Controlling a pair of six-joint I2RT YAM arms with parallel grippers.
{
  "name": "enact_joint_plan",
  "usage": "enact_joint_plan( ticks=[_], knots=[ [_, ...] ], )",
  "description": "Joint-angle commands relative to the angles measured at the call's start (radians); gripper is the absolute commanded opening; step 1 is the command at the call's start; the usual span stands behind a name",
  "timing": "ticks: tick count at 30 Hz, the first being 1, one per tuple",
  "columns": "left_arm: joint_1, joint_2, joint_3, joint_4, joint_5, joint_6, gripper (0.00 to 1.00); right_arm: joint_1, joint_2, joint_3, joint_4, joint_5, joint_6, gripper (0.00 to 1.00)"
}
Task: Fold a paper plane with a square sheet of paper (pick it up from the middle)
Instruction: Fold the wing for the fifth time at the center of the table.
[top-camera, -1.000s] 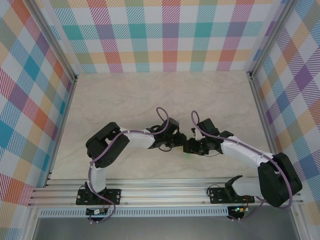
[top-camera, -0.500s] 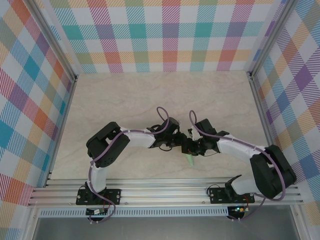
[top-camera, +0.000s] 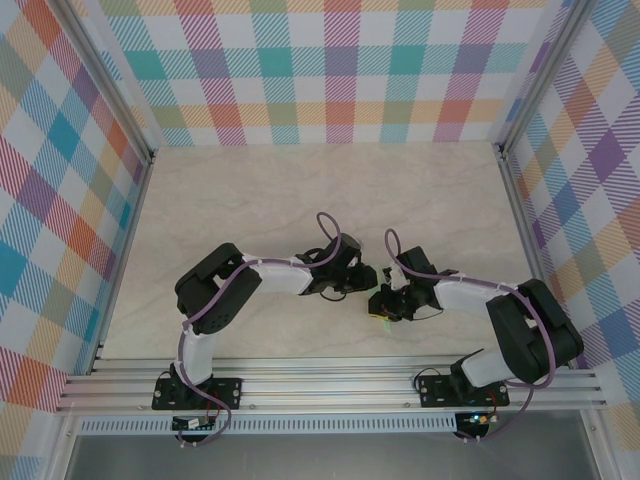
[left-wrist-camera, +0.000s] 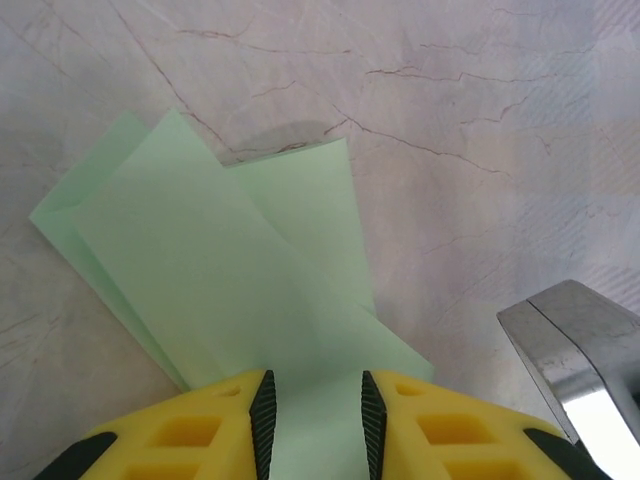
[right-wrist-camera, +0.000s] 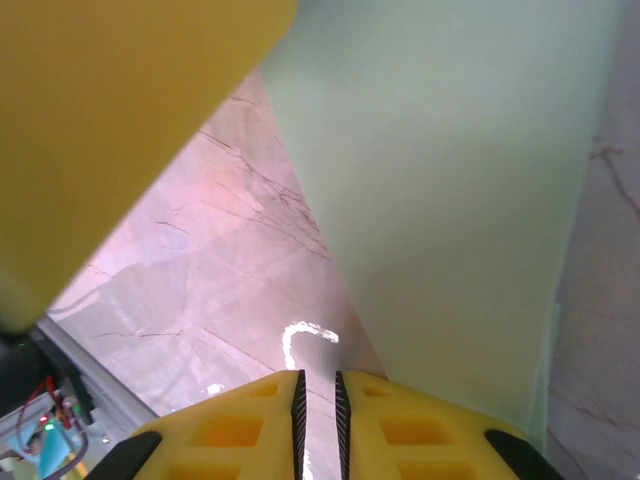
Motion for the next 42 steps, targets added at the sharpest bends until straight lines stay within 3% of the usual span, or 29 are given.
enact_joint_plan(
  ticks=[1,12,24,42],
  knots=[
    [0.007,0.006,0.025,-0.026,0.008,0.028,0.33,-0.015,0.005,-0.047,0.044,-0.07,0.029,0.21],
    [0.032,-0.002,0.074,-0.017,0.056,0.099,0.39,-0.055,0.0,-0.079,0.017,-0.062,0.02,0.17],
    [0.067,0.067,0.007,0.074,0.04,0.096,0.37,-0.065,0.002,-0.064,-0.044,-0.034,-0.001,0.1],
    [0.179,0.103,0.062,0.02,0.086,0.194,0.38,-0.067,-0.019,-0.071,-0.081,-0.024,-0.027,0.07]
  ],
)
